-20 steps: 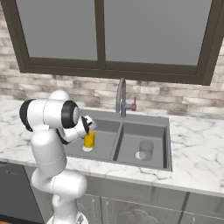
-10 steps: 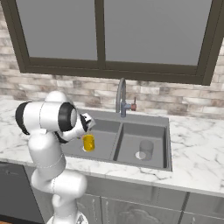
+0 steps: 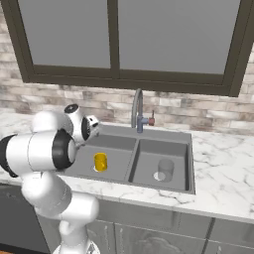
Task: Move any existing items from the left basin to the right basin for drying. Then move the mug from the counter to the left basin of the sink for washing.
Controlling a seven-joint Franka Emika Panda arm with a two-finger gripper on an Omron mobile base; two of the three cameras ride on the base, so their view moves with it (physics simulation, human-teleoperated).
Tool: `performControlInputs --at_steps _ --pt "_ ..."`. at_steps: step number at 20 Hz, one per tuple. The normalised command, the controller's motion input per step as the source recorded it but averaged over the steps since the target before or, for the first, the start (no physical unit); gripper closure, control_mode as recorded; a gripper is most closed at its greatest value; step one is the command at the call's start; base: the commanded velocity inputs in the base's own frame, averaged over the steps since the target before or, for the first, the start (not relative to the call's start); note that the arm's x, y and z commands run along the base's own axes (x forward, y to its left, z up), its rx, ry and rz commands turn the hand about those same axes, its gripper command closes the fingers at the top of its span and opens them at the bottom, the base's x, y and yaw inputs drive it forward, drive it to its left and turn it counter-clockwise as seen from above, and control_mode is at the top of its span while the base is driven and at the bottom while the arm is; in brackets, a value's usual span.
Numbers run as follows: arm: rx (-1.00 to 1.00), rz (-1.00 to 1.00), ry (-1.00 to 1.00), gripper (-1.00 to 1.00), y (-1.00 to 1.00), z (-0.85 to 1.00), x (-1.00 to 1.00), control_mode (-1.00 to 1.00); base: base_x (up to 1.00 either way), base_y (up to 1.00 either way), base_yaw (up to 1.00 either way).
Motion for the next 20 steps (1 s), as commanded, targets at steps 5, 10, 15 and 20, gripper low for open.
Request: performControlInputs --at_steps 5,10,15,20 --pt "0.02 -0.07 0.13 -1.0 0.0 1.0 -0.01 -1.0 0.0 0.0 0.0" --pt "0.02 -0.08 0.06 -1.0 0.0 0.84 -0.38 -1.0 0.0 0.0 0.0" --pt "0.05 -0.07 0.0 -1.0 -0.08 0.44 -0.7 -1.0 0.0 0.0 0.0" --pt "0.07 -0.06 0.0 -1.0 -0.2 0.26 -0.69 -1.0 0.0 0.0 0.0"
